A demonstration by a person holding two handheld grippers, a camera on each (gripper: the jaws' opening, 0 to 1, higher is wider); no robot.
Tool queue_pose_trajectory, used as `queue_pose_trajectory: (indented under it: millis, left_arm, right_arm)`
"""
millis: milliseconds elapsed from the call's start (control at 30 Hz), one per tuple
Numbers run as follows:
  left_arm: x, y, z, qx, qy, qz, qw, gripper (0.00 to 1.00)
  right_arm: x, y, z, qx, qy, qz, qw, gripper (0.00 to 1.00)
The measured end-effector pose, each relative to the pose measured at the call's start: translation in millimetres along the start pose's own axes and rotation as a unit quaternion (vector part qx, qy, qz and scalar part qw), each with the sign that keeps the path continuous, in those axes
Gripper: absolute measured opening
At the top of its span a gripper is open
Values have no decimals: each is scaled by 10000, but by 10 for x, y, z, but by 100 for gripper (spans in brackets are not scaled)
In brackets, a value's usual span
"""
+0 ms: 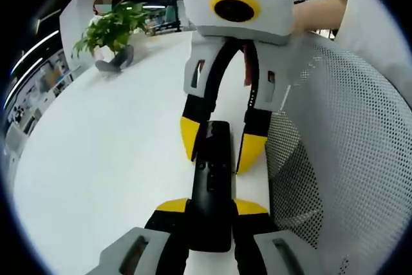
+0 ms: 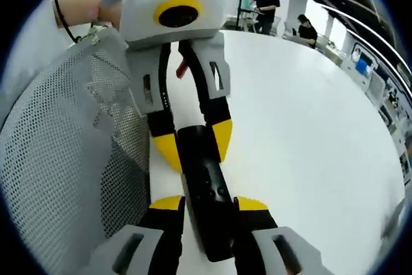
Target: Press the specified remote control buttons in sequence, fully releasing each button before pressing the next.
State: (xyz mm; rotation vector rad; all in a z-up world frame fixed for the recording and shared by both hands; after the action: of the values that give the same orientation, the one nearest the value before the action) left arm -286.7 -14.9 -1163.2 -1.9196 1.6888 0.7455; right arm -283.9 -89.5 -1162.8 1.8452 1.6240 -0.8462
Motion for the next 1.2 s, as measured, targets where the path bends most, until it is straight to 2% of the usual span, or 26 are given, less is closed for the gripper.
queue_pose_trajectory:
  millis: [33,67,100,133,400,567,700,800,833,867,933,1000,1067,1133,1200]
  left_arm:
    - [-2,5,2,8,8,11,10000,24]
    - [-3,6,5,22,8,25,10000,24]
    - [-4,12,9,44,-6,52,10000,24]
    - [-3,11,7,59,-5,54,10000,24]
    - [-14,19,16,176,-1,180,9997,24]
    - [-12,13,26,327,-145,340,9988,24]
    - [-5,12,22,305,-168,346,9988,24]
    - [1,10,19,171,-108,240,9995,24]
    - [8,3,12,103,-20,150,9998,24]
    - [13,2,16,-169,112,-27,9998,25]
    - [9,3,16,-291,239,-225,9990,26]
    - [-18,24,39,-411,155,-499,9978,27]
    - [-46,41,33,-521,188,-711,9959,27]
    - [-95,47,19,-718,274,-863,9933,28]
    - [-184,44,-32,-719,515,-992,9911,31]
  right_arm:
    - [-10,12,46,-105,-121,-8,9999,27]
    - [-4,4,27,-495,6,-243,9985,25]
    - [-14,9,25,-294,85,-114,9995,24]
    - [-57,9,70,-336,-49,-161,9993,24]
    - [-98,4,98,-753,-84,-449,9961,22]
    - [-96,2,93,-1027,-183,-665,9923,21]
    - [-90,6,92,-963,-220,-646,9930,20]
    - [-96,-5,89,-860,-250,-528,9946,20]
    - [-94,-11,90,-767,-226,-488,9956,20]
    - [-96,-10,93,-719,-202,-456,9962,20]
    - [-93,-11,100,-656,-167,-408,9969,20]
    - [-92,-15,96,-645,-169,-399,9970,20]
    - [-89,-14,95,-653,-191,-404,9969,20]
    - [-86,-9,99,-644,-196,-406,9969,20]
    - [-88,-8,99,-598,-163,-391,9973,20]
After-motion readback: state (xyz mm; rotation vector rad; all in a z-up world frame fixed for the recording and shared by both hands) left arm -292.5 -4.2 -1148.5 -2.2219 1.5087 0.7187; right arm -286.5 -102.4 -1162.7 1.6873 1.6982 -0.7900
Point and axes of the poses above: the point that each gripper's makers call its tool centre point, and the gripper's own axes: x roughly forward along the fingers, y roughly to its right, z roughly out of its underside, the point moved 4 cm from there along -x, roughly backward along the fingers, and after that the axes turned 7 degrees about y, right-handed, at the moved point
